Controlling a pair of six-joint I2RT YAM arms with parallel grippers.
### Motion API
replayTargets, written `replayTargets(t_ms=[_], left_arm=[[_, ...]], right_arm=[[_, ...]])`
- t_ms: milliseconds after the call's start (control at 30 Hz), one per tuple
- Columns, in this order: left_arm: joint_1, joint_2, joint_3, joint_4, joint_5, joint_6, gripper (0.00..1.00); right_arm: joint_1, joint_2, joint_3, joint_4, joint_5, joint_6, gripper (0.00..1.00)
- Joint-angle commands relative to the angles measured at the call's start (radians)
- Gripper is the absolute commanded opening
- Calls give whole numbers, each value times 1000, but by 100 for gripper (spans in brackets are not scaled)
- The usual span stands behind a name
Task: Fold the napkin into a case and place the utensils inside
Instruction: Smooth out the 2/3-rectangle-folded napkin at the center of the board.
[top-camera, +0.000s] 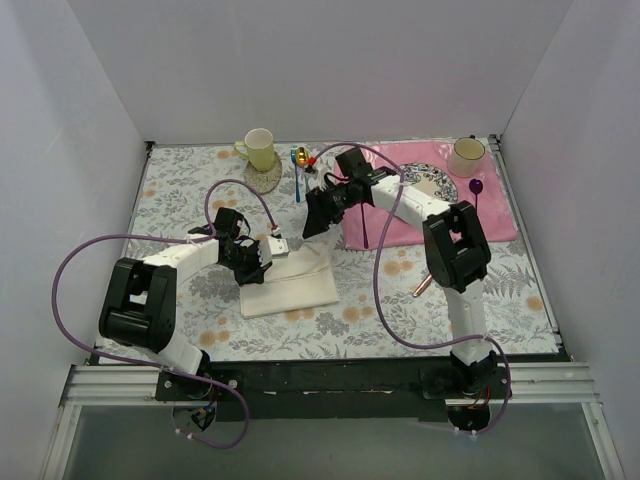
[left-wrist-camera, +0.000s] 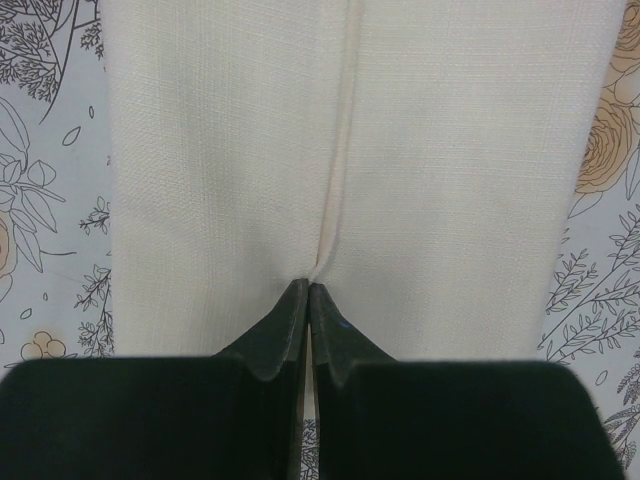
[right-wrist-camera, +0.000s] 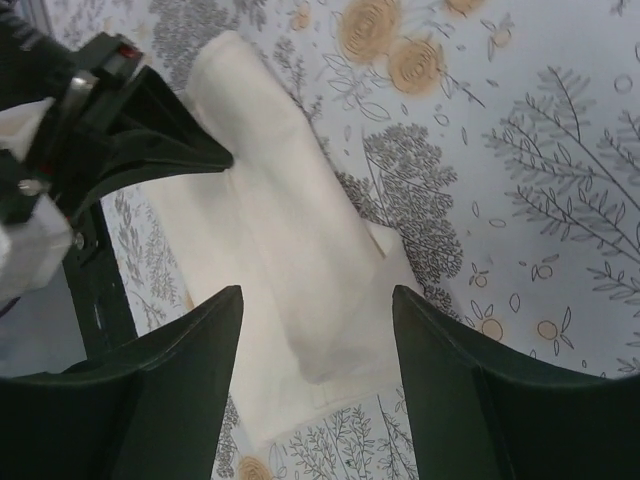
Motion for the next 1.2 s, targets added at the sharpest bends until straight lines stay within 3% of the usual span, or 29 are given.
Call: replayTargets(t_ms=[0, 333, 667, 1033, 1133, 1167], left_arm=[[-14, 44, -49, -27, -75, 12, 0], [-14, 45, -52, -19, -75, 0, 0], [-15, 45, -50, -22, -79, -8, 0], [-15, 44, -50, -28, -81, -14, 0], [-15, 47, -49, -27, -81, -12, 0], [-15, 50, -49, -27, -81, -15, 0]], right_arm=[[7, 1, -32, 33, 117, 74, 70], [36, -36, -110, -51, 163, -71, 59], [65, -111, -143, -68, 215, -163, 30], [93, -73, -187, -103, 280, -214, 29], [94, -83, -207, -102, 297, -231, 25], [96, -86, -213, -103, 298, -234, 18]])
